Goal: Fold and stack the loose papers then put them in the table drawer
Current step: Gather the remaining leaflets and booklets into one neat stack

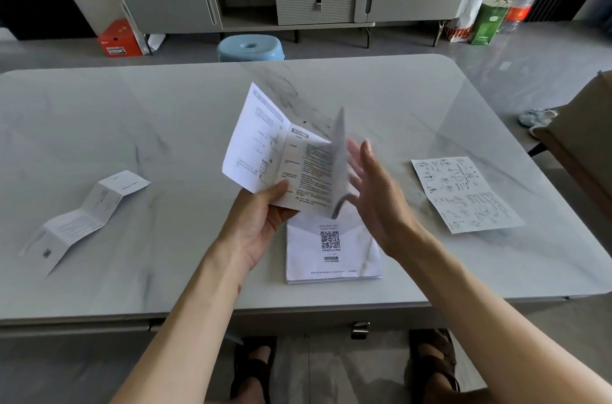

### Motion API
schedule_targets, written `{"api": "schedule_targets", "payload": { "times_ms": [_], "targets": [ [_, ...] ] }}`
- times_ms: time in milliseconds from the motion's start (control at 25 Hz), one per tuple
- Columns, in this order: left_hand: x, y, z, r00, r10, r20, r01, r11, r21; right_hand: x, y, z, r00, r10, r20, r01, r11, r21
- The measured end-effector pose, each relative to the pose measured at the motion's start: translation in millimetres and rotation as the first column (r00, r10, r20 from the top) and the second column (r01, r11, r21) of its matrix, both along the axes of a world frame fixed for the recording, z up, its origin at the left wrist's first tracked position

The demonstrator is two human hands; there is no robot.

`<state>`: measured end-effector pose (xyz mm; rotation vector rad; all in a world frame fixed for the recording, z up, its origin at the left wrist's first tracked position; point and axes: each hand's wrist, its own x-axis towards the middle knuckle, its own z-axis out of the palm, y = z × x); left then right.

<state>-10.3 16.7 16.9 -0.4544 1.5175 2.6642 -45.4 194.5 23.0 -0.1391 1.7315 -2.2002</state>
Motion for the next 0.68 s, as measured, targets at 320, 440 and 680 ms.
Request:
{"api": "schedule_targets", "payload": {
  "times_ms": [320, 440, 680],
  "targets": [
    [3, 15, 11, 0.996, -0.067, -0.060, 0.064, 0.997, -0.052, 2, -4, -7, 0.974, -0.213, -0.075, 0.222, 0.965, 0.137],
    [6, 12, 17, 0.988, -0.121, -0.095, 0.115, 0.991, -0.060, -2, 1, -9, 0.958, -0.268, -0.101, 0.283, 0.935, 0.213],
    [9, 0, 9, 0.909, -0.406, -0.097, 0.379, 0.900, -0.214, -4, 8, -8, 0.966, -0.167, -0.199, 0.228, 0.913, 0.339]
  ]
}}
